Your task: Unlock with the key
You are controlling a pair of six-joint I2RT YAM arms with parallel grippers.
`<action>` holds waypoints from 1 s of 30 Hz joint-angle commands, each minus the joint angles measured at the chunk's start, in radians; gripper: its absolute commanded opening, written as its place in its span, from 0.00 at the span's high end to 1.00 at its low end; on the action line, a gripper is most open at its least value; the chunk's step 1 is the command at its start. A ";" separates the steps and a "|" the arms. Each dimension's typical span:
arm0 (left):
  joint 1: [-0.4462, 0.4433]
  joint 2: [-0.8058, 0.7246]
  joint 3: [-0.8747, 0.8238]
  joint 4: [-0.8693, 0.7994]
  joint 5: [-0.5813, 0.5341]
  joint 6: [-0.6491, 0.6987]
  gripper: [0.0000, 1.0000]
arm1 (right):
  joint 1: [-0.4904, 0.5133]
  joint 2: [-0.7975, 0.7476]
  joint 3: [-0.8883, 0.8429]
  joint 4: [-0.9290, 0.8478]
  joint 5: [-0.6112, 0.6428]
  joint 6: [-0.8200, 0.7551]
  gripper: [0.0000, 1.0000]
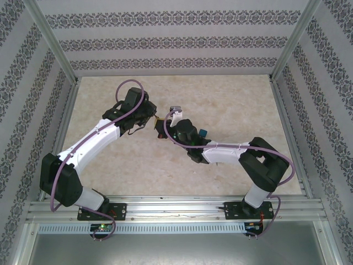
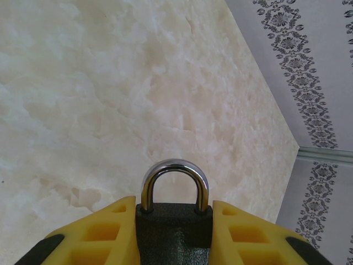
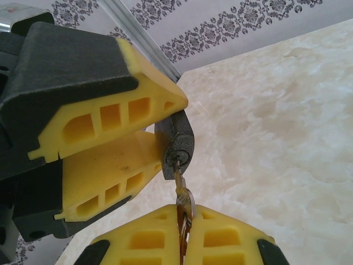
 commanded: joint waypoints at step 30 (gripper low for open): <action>-0.013 -0.016 -0.015 0.025 0.250 -0.016 0.72 | -0.008 -0.204 -0.032 -0.151 -0.097 0.041 0.91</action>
